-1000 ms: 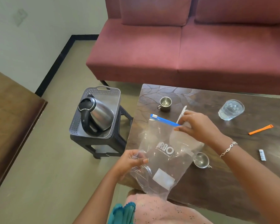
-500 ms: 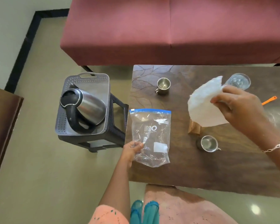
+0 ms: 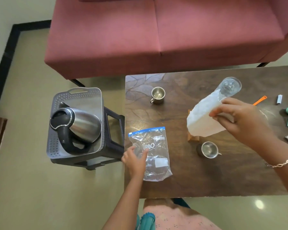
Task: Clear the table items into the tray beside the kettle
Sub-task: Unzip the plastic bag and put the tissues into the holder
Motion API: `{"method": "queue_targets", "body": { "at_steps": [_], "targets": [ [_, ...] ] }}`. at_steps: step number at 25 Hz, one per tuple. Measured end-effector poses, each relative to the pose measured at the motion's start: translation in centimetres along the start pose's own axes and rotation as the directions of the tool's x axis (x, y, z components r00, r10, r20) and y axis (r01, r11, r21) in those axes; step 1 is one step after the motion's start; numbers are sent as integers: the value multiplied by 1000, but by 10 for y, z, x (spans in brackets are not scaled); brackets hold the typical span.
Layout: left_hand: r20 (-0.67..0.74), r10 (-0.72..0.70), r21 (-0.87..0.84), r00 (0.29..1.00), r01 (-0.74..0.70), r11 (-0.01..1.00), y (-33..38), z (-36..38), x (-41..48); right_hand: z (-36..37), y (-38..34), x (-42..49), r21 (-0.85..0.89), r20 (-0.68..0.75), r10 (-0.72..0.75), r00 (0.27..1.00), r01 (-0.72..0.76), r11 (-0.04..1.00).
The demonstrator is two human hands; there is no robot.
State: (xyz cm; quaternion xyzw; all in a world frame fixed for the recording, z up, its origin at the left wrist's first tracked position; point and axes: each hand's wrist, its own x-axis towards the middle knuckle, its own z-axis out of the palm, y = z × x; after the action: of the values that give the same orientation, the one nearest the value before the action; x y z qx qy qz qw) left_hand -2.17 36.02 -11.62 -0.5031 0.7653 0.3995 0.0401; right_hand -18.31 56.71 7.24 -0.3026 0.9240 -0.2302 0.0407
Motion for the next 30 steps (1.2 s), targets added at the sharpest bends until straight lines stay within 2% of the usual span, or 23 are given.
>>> {"method": "queue_targets", "body": {
  "at_steps": [1, 2, 3, 5, 7, 8, 10, 12, 13, 17, 19, 22, 24, 26, 28, 30],
  "targets": [
    [173, 11, -210, 985, 26, 977, 22, -7, -5, -7, -8, 0, 87, 3, 12, 1000, -12, 996],
    [386, 35, -390, 922, 129, 912, 45, -15, -12, -13, -16, 1, 182, 15, 21, 1000, -24, 983],
    [567, 83, -501, 820, 263, 825, 66, -22, -21, -20, -23, 1, 284, 37, 30, 999, -40, 958],
    [774, 210, -545, 598, 460, 701, 99, -38, -36, -38, -37, 0, 502, 78, 22, 997, -58, 863],
    [845, 352, -532, 402, 562, 634, 122, -51, -45, -55, -46, -3, 702, 92, 18, 996, -78, 708],
    [848, 416, -528, 328, 591, 610, 132, -58, -48, -62, -48, -4, 774, 97, 33, 995, -96, 626],
    [816, 521, -551, 251, 613, 567, 147, -72, -51, -70, -45, -8, 843, 120, 79, 990, -143, 519],
    [776, 580, -588, 248, 617, 523, 157, -87, -51, -71, -39, -14, 867, 167, 134, 977, -210, 452],
    [771, 574, -602, 276, 610, 515, 160, -93, -51, -69, -35, -17, 881, 184, 156, 970, -233, 411],
    [765, 460, -640, 450, 461, 614, 162, -102, -48, -55, -24, -32, 915, 269, 275, 923, -334, 226],
    [758, 421, -642, 498, 455, 617, 161, -100, -50, -48, -21, -40, 875, 345, 315, 884, -424, 232],
    [765, 403, -637, 502, 504, 583, 161, -99, -54, -41, -16, -48, 768, 447, 364, 817, -559, 313],
    [766, 402, -638, 502, 513, 574, 162, -99, -53, -38, -13, -52, 726, 466, 401, 789, -600, 337],
    [746, 402, -656, 530, 488, 575, 165, -99, -54, -37, -10, -55, 715, 461, 435, 774, -614, 335],
    [686, 392, -692, 613, 382, 613, 168, -99, -54, -38, -8, -57, 725, 435, 461, 773, -605, 330],
    [580, 383, -709, 719, 213, 673, 170, -99, -55, -39, -5, -58, 759, 397, 484, 780, -576, 304]
  ]
}}
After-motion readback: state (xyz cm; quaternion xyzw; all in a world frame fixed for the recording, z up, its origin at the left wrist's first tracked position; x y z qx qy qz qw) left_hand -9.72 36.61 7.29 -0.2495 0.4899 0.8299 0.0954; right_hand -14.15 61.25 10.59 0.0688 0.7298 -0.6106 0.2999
